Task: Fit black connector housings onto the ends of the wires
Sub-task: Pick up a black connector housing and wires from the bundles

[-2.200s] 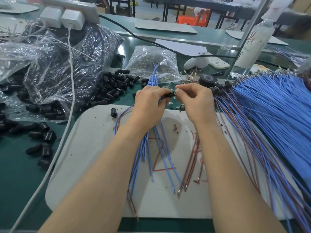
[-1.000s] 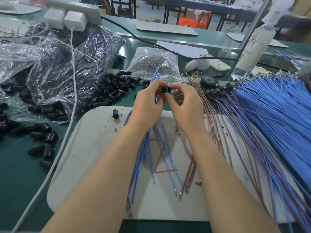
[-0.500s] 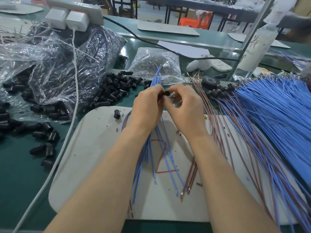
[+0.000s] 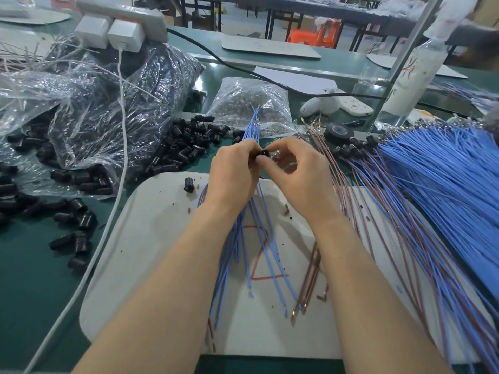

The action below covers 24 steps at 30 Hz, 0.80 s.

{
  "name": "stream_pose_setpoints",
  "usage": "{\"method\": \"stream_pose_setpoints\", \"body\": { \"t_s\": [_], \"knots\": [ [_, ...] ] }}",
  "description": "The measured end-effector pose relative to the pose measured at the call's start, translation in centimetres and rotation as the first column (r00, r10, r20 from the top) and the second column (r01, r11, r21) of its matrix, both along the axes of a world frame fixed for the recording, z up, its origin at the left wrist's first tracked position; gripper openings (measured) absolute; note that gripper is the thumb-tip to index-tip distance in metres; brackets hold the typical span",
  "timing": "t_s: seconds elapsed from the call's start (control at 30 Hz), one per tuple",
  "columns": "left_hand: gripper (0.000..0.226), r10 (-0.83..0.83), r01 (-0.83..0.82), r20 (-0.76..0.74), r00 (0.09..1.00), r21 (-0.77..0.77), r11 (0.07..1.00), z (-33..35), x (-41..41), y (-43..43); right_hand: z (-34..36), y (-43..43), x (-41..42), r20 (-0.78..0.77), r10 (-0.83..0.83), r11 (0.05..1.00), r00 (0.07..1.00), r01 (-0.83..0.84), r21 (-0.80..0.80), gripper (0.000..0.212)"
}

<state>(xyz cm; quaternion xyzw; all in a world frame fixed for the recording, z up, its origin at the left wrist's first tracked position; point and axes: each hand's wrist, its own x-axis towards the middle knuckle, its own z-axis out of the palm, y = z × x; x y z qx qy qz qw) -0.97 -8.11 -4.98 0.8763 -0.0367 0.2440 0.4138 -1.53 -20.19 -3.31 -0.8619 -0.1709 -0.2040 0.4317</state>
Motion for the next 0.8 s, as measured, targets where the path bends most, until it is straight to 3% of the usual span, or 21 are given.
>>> {"method": "stream_pose_setpoints", "body": {
  "t_s": [0.1,0.27,0.47,0.8],
  "knots": [
    [0.005,0.008,-0.009,-0.006,1.0,-0.025,1.0,-0.1,0.3,-0.1,0.5,-0.7,0.2,-0.029,-0.005,0.988,1.0,0.01,0.152,0.003],
    [0.004,0.028,-0.028,-0.029,0.999,-0.015,0.999,-0.2,0.5,-0.1,1.2,-1.3,0.0,-0.118,0.089,0.967,0.989,-0.058,0.248,0.022],
    [0.008,0.022,-0.022,-0.034,0.999,0.008,1.0,0.0,0.3,0.0,1.5,-1.1,0.0,-0.106,0.082,0.989,0.991,-0.068,0.13,0.009],
    [0.01,0.038,-0.037,-0.061,0.997,0.021,0.999,0.3,0.0,-0.1,1.6,-0.3,-0.6,-0.008,0.03,0.998,1.0,-0.029,0.062,0.013]
  ]
}}
